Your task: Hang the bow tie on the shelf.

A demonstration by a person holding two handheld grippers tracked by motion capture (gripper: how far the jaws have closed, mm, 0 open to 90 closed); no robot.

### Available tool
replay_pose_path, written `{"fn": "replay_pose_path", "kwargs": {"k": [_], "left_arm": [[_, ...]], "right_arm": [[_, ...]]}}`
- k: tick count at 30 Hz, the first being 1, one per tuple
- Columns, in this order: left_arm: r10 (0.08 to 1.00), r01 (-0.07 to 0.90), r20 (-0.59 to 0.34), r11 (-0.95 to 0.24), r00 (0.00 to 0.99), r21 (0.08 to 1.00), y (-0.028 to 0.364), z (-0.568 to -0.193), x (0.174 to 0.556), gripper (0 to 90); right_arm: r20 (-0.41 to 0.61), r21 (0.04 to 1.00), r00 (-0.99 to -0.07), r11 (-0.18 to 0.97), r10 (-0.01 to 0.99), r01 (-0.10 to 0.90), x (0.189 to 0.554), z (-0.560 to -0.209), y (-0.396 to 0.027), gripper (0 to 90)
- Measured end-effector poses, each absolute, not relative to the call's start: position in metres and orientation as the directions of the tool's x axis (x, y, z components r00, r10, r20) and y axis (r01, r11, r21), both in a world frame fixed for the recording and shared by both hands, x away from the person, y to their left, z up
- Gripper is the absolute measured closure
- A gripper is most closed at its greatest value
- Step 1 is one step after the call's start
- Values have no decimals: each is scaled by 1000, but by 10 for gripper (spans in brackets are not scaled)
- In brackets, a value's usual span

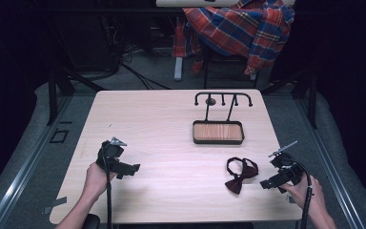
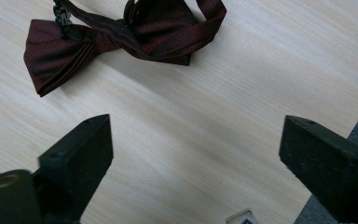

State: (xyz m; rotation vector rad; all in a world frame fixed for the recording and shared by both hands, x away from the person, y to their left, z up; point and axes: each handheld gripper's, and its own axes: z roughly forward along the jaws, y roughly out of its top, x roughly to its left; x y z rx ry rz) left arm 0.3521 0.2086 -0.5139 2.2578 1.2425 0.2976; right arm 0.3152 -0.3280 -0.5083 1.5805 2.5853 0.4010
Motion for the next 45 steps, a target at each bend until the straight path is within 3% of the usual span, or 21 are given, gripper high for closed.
{"fn": "replay_pose_path", "kwargs": {"k": [2, 12, 19, 22, 27, 32, 45], "left_arm": [[830, 714, -67, -431, 553, 552, 209, -514, 352, 9], [836, 728, -86, -416, 542, 544, 215, -517, 352, 9], [848, 739, -76, -409, 525, 535, 216, -518, 351, 9], [842, 732, -63, -427, 537, 532, 213, -518, 352, 9], [842, 736, -67, -427, 536, 526, 221, -519, 344, 9], [849, 758, -88, -412, 521, 506, 230, -521, 345, 5], [853, 755, -69, -418, 518, 505, 231, -520, 336, 5]], "right_arm": [[86, 289, -447, 407, 890, 866, 315, -510, -328, 78], [83, 234, -470, 441, 879, 867, 322, -512, -324, 32], [105, 267, -481, 441, 870, 857, 321, -514, -316, 0], [89, 230, -505, 476, 859, 849, 325, -516, -313, 0], [87, 293, -513, 470, 854, 833, 331, -513, -306, 10], [62, 287, -546, 509, 835, 812, 337, -513, -296, 0], [82, 291, -448, 409, 890, 865, 353, -522, -293, 1]]}}
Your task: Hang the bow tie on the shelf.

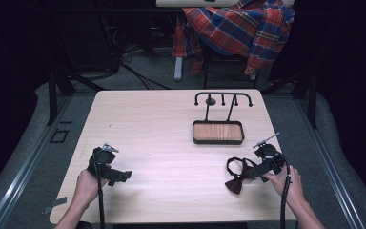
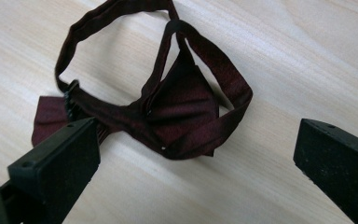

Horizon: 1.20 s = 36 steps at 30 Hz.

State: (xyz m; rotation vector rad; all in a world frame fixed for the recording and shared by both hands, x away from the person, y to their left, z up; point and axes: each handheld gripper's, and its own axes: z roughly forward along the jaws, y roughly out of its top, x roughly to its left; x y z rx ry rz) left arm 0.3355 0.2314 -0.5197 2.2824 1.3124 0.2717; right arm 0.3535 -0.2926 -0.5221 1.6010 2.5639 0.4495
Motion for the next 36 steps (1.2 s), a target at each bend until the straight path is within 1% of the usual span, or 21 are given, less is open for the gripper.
{"fn": "replay_pose_path", "kwargs": {"k": [3, 4, 6, 7, 9, 11, 12, 13, 15, 16, 17, 19, 21, 22, 23, 24, 27, 29, 31, 33, 36], "left_arm": [[854, 755, -67, -416, 516, 507, 231, -519, 335, 5], [853, 754, -64, -420, 518, 505, 230, -519, 336, 5], [848, 753, -63, -430, 526, 498, 229, -520, 337, 5], [848, 754, -64, -431, 526, 496, 228, -521, 337, 5], [846, 754, -64, -434, 529, 492, 227, -522, 338, 5], [846, 755, -64, -435, 529, 491, 227, -522, 339, 5], [846, 754, -64, -435, 530, 491, 227, -522, 339, 5], [845, 755, -65, -436, 530, 491, 227, -522, 339, 5], [844, 754, -66, -437, 532, 490, 227, -522, 340, 5], [844, 754, -66, -438, 532, 490, 227, -522, 340, 5], [843, 755, -66, -441, 534, 486, 227, -522, 340, 5], [843, 753, -64, -441, 535, 488, 226, -522, 339, 5], [842, 751, -62, -442, 536, 491, 226, -522, 339, 5], [842, 752, -63, -442, 536, 489, 226, -522, 340, 5], [842, 752, -65, -442, 536, 489, 226, -522, 340, 5], [842, 752, -66, -439, 535, 491, 226, -522, 340, 5], [841, 752, -65, -442, 537, 489, 225, -523, 341, 5], [839, 748, -63, -446, 541, 491, 224, -522, 341, 5], [838, 748, -62, -447, 541, 491, 224, -522, 341, 5], [838, 749, -65, -446, 542, 490, 225, -523, 342, 5], [838, 750, -65, -447, 542, 488, 225, -523, 342, 5]], "right_arm": [[89, 279, -434, 396, 897, 875, 358, -526, -291, 8], [75, 260, -440, 408, 895, 875, 359, -527, -290, 7], [73, 263, -431, 399, 900, 878, 361, -532, -288, 7], [71, 248, -435, 406, 898, 879, 361, -531, -287, 7], [85, 260, -422, 389, 902, 884, 363, -534, -286, 8], [67, 219, -443, 420, 894, 881, 366, -537, -285, 15], [76, 234, -427, 400, 901, 886, 365, -541, -284, 15], [61, 205, -444, 424, 894, 882, 367, -540, -284, 15], [55, 228, -429, 407, 902, 885, 367, -546, -283, 13], [19, 143, -491, 484, 871, 863, 372, -539, -287, 14], [3, 131, -496, 492, 868, 861, 372, -538, -287, 14], [7, 194, -449, 439, 894, 877, 370, -543, -287, 16], [-11, 197, -437, 430, 899, 881, 370, -544, -289, 19], [-36, 178, -454, 452, 890, 874, 371, -542, -290, 20], [-35, 207, -431, 429, 902, 879, 371, -545, -291, 24], [-36, 210, -426, 424, 904, 881, 371, -545, -292, 28], [-70, 185, -432, 437, 899, 880, 375, -541, -296, 36], [-78, 196, -416, 423, 906, 885, 377, -539, -298, 52], [-37, 256, -376, 372, 926, 892, 376, -538, -299, 58], [-5, 253, -379, 368, 925, 895, 376, -530, -301, 72], [60, 275, -381, 352, 923, 895, 376, -528, -297, 101]]}}
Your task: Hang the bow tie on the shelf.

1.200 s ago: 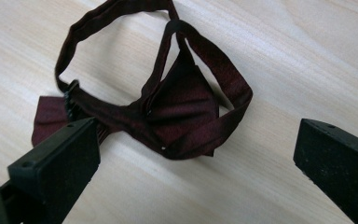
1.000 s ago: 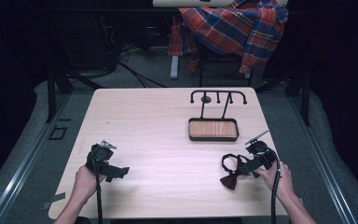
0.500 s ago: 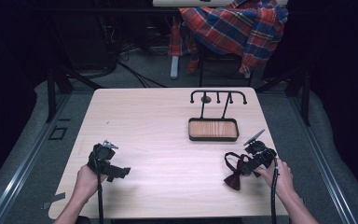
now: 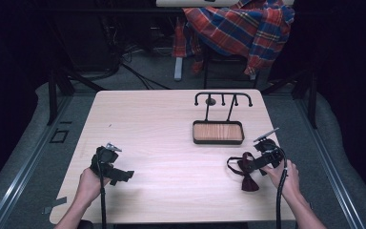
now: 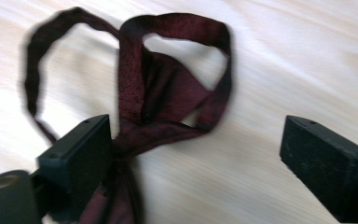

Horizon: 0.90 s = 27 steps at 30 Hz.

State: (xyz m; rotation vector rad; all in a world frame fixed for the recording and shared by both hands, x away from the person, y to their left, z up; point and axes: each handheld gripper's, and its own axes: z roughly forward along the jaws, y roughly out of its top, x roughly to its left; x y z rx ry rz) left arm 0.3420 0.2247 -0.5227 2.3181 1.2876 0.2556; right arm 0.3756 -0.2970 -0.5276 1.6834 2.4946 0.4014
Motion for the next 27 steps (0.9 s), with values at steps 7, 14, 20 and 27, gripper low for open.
{"fn": "replay_pose_path", "kwargs": {"k": [7, 14, 20, 27], "left_arm": [[840, 750, -63, -445, 539, 490, 226, -522, 341, 5], [837, 748, -64, -448, 543, 490, 226, -522, 340, 6], [838, 749, -64, -446, 541, 491, 226, -522, 340, 6], [838, 748, -66, -444, 541, 493, 225, -521, 341, 6]], "right_arm": [[107, 232, -429, 397, 897, 888, 374, -537, -277, 333], [131, 208, -438, 407, 890, 889, 372, -541, -274, 454], [14, 165, -456, 448, 890, 879, 371, -544, -268, 362], [10, 154, -448, 441, 894, 884, 367, -544, -265, 504]]}}
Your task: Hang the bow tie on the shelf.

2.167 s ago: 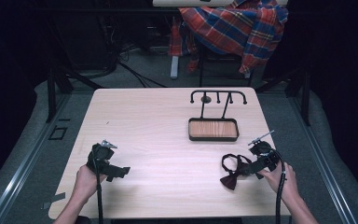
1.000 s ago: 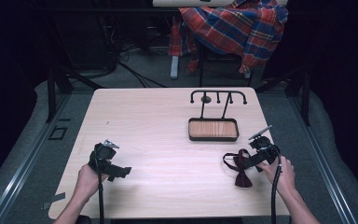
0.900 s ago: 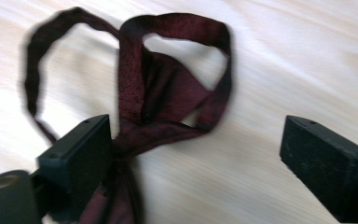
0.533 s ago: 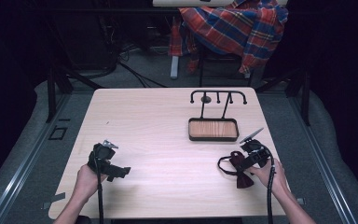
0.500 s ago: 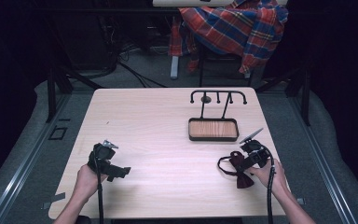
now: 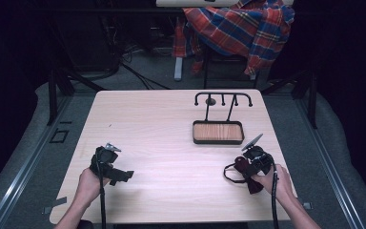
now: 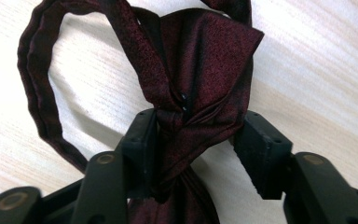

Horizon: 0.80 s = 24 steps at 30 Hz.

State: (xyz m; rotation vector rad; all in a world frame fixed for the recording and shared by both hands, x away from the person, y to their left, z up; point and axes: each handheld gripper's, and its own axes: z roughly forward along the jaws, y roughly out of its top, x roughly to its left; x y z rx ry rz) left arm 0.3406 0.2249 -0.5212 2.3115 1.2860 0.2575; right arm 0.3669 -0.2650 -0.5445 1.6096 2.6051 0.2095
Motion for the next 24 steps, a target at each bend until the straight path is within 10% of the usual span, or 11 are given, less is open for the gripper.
{"fn": "replay_pose_path", "kwargs": {"k": [8, 24], "left_arm": [[836, 747, -68, -447, 544, 492, 225, -522, 341, 7], [835, 738, -60, -447, 547, 505, 228, -522, 341, 7]], "right_arm": [[-28, 127, -508, 508, 861, 852, 363, -541, -261, 738], [-166, 311, -535, 559, 828, 769, 355, -514, -263, 750]]}}
